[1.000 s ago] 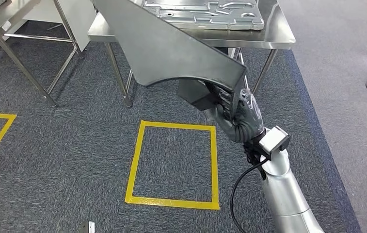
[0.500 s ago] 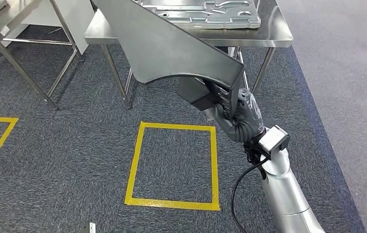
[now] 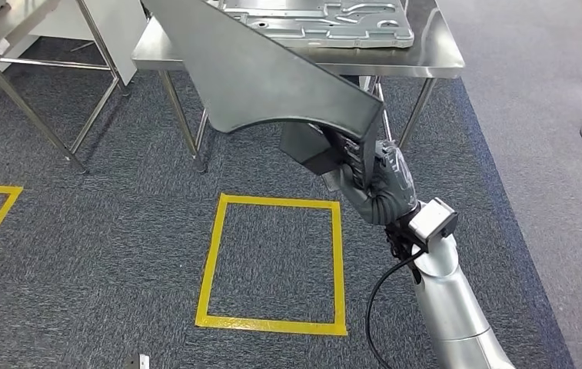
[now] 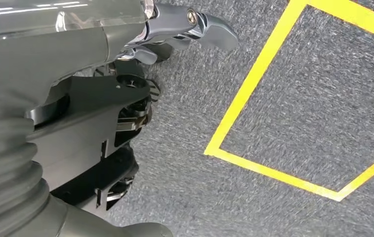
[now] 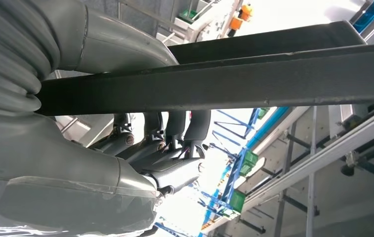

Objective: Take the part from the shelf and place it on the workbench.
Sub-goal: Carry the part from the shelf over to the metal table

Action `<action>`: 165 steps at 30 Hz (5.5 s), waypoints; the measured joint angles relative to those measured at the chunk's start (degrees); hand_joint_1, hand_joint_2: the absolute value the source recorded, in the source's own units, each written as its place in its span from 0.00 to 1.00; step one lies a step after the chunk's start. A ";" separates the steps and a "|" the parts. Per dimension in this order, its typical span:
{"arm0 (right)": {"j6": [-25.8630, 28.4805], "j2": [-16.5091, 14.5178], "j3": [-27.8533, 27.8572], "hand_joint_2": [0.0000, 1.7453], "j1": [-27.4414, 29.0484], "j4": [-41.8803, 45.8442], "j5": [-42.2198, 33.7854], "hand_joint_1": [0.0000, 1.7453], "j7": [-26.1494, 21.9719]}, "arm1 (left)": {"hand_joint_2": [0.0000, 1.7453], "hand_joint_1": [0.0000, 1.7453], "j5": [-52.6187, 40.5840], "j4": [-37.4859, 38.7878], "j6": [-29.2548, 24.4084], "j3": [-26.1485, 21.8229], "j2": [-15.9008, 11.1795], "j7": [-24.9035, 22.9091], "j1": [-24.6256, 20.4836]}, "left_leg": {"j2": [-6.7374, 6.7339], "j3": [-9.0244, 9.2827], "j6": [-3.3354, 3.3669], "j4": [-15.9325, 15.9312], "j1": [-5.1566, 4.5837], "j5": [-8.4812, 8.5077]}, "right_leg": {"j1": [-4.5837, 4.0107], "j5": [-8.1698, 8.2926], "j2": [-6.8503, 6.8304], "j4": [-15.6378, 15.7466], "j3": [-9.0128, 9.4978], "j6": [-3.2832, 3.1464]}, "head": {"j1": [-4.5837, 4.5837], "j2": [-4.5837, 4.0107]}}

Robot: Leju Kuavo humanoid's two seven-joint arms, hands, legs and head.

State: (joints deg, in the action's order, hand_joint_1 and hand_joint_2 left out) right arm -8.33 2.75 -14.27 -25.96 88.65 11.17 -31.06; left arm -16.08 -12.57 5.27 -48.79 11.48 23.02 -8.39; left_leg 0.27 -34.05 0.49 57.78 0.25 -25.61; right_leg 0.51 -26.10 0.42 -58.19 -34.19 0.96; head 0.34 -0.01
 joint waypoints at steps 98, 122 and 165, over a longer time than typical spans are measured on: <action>0.09 0.36 0.00 1.00 1.19 1.83 0.17 1.00 1.05 | 1.00 0.00 0.05 0.00 0.43 -0.06 0.21 -0.05 -0.51 | 0.16 -0.09 1.69 0.37 -0.13 -0.56 | 0.37 -7.27 -0.24 -16.47 -8.03 1.46 | 0.15 0.01; 0.07 0.48 0.00 1.00 1.00 1.89 0.15 1.00 1.03 | 1.00 0.00 0.56 -0.04 0.43 -0.10 0.16 0.08 -0.15 | 0.15 -0.53 -0.21 0.70 0.43 -0.36 | 0.22 -1.06 -0.26 0.74 1.60 0.62 | 0.65 0.00; 26.63 4.08 -7.56 1.00 0.04 -1.58 50.93 1.00 13.37 | 1.00 0.00 0.75 -0.04 0.68 -0.21 0.32 0.81 -0.24 | 0.45 0.70 0.65 0.50 0.04 -1.39 | -0.08 1.75 -0.23 -1.23 -2.49 0.59 | 0.17 0.00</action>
State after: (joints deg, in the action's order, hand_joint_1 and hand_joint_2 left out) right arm 18.30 6.84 -21.84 -25.92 87.07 62.10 -17.69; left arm -15.32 -12.61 5.96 -49.00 11.80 23.83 -8.62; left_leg 0.72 -33.35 1.14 58.28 0.29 -27.00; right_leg 0.43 -24.35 0.19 -59.42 -36.68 1.55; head 0.51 -0.01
